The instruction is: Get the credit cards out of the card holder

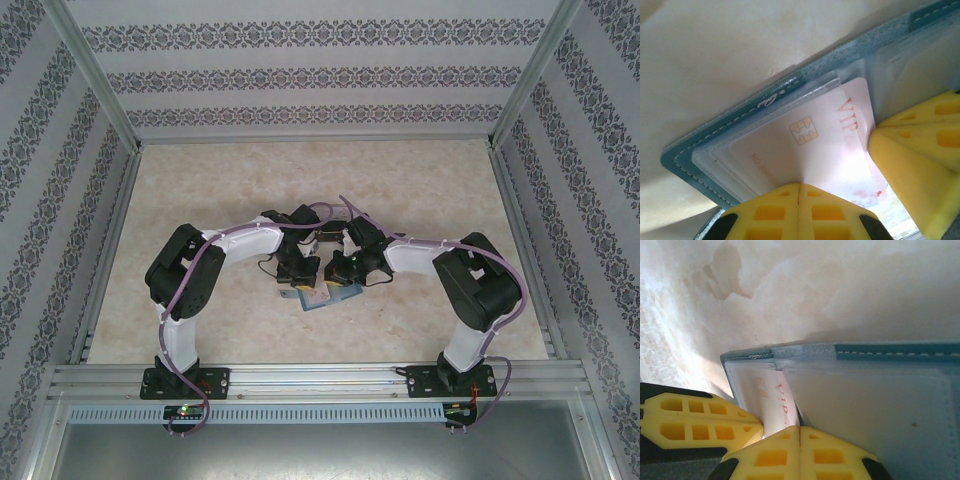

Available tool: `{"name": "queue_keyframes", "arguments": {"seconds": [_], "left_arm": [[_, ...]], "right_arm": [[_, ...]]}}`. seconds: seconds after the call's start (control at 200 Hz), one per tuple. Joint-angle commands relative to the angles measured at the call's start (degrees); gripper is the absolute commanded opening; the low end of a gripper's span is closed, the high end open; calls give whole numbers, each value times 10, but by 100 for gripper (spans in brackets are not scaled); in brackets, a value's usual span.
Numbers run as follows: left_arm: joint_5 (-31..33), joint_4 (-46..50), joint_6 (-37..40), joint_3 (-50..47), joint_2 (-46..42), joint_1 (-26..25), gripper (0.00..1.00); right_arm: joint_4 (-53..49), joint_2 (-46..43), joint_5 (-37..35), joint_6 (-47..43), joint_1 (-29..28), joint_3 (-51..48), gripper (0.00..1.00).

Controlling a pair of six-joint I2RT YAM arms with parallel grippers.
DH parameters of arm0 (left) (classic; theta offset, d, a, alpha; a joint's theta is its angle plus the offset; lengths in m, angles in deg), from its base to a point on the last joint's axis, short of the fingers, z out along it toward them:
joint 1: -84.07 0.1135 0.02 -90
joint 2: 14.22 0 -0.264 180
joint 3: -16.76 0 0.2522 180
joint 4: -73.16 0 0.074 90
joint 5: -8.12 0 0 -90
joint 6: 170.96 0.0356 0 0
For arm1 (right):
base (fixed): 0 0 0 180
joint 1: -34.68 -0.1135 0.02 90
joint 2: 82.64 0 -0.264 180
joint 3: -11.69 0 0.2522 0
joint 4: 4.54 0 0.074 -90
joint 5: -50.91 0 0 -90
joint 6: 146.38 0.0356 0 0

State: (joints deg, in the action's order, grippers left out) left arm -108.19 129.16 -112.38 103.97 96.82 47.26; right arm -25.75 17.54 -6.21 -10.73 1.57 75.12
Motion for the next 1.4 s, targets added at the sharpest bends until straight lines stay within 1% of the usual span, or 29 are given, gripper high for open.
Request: {"name": "queue_keyframes", "arguments": {"seconds": [0.0,0.095,0.485,0.699,1.004,1.144,1.324,1.394], "left_arm": [[53,54,14,-9,5,-8,5],[55,58,17,-7,4,-8,5],[57,54,18,-16,-1,-8,5],[52,46,15,-15,0,-8,5],[49,40,16,-16,0,-8,5],[49,37,16,-17,-2,-8,5],[51,34,15,-16,-4,-8,5],[48,33,16,-15,-3,-8,5]], "right_arm": [[-27,-31,-20,-22,8,-2,0],[-47,-40,-34,-30,10,1,0],[-171,-71,-135,-87,5,45,0],[-230,-73,-195,-111,-23,85,0],[-300,-47,-273,-138,-66,146,0],[-313,-38,-285,-140,-80,163,0],[-306,-24,-279,-131,-94,168,0],[-300,-20,-275,-122,-100,169,3]]}}
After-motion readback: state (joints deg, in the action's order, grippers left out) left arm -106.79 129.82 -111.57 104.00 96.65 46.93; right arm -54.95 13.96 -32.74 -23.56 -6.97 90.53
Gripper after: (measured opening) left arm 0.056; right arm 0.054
